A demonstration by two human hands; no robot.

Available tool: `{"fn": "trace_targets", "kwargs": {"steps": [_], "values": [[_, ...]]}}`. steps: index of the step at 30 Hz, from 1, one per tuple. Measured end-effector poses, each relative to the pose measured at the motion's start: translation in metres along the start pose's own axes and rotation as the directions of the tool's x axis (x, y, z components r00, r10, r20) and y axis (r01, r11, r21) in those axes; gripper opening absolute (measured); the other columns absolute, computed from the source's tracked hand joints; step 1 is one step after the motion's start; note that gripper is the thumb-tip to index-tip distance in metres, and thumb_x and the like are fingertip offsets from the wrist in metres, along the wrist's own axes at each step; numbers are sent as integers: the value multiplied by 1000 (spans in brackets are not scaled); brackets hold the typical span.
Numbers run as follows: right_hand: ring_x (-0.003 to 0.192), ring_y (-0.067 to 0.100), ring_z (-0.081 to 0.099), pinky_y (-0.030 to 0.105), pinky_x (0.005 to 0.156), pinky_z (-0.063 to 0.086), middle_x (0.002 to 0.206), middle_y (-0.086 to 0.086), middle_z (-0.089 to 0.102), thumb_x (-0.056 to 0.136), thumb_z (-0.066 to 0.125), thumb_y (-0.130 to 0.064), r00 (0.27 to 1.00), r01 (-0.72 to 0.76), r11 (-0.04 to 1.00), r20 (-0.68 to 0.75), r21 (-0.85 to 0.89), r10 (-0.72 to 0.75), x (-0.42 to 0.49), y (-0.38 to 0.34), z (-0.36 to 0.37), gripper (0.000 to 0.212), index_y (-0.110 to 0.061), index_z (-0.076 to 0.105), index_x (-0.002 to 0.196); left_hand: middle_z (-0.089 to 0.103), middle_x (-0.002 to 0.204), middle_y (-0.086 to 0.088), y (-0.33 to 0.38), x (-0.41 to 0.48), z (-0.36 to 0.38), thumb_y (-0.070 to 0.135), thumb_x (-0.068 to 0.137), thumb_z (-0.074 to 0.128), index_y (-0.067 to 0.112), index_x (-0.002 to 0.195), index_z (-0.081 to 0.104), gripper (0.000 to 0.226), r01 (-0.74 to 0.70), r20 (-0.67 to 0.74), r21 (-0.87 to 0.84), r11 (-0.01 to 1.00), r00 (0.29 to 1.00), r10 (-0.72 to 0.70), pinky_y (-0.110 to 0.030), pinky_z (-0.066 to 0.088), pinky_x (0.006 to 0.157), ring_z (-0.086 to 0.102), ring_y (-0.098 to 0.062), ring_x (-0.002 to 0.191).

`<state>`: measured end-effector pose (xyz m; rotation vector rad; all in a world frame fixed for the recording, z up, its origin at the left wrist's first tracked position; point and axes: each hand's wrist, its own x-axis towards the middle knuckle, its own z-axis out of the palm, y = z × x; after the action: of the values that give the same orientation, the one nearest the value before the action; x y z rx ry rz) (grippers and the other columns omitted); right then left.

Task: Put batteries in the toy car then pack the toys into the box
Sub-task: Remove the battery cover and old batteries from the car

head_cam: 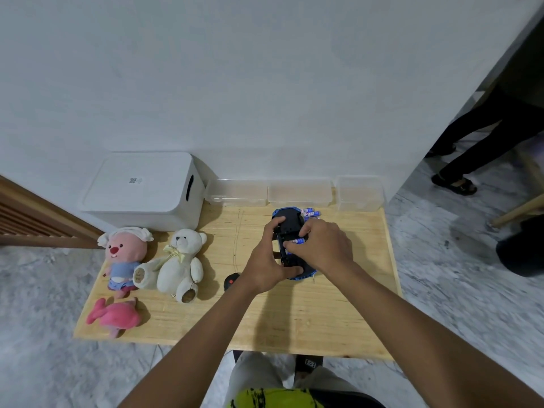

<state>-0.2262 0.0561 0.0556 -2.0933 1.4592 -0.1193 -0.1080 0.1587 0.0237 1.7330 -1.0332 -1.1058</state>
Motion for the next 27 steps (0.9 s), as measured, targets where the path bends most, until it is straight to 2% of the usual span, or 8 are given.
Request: {"fn": "trace_targets", "kwargs": {"steps": [3,6,11,15,20,22,24,27], "values": [[80,18,65,30,67,50,83,-12,68,64,71,-52,1000,-11,1000,-6,-11,11,-2,-4,2,34,-28,67,87,51,133,27,1,-1,0,3,68,90,45,148,29,109,-6,11,-1,1000,1000,6,-43,58,97,63,-20,118],[77,19,66,31,68,53,81,-11,68,63,68,-52,1000,-25,999,-16,-35,24,-4,-7,3,34,-26,68,84,47,131,38,4,-2,-1,2,69,89,43,150,28,109,-16,27,26,1000,1000,15,-37,58,95,65,-17,114],[82,13,64,29,65,51,86,-16,64,64,69,-53,999,-17,997,38,74,14,-4,-3,3,28,-33,69,83,46,132,35,5,-3,-5,1,72,89,43,150,27,108,-7,24,19,1000,1000,7,-30,59,89,67,-17,111],[87,15,61,30,70,50,110,-10,46,77,68,-55,987,150,988,47,33,-151,-6,6,4,23,-42,73,95,48,136,23,6,-1,-7,2,73,88,45,149,26,107,12,44,-2,1000,999,-12,-29,59,86,67,-19,110],[86,14,58,34,73,51,108,-12,43,84,69,-56,932,352,936,95,-10,-349,1,19,0,24,-41,73,103,49,141,13,3,-2,-12,3,74,87,47,147,28,104,23,70,-10,1000,997,-22,-31,59,91,69,-16,107],[87,8,59,33,73,50,107,-17,51,89,66,-54,919,388,919,42,69,-391,1,19,0,18,-37,69,96,49,140,16,3,-1,-12,3,74,87,47,147,28,104,28,78,-23,999,997,-26,-33,60,92,70,-14,103],[79,7,60,35,71,51,97,-13,63,92,63,-46,939,342,918,-29,200,-344,2,19,0,16,-31,59,91,50,137,18,1,-1,-12,2,74,87,46,147,29,104,35,81,-35,999,996,-32,-34,60,91,71,-13,100],[75,12,67,38,70,54,84,-7,70,96,59,-37,968,235,903,-2,360,-251,5,22,0,9,-31,52,97,52,136,12,-2,1,-13,1,72,88,47,146,29,105,37,73,-42,998,997,-34,-35,60,93,66,-17,113]]}}
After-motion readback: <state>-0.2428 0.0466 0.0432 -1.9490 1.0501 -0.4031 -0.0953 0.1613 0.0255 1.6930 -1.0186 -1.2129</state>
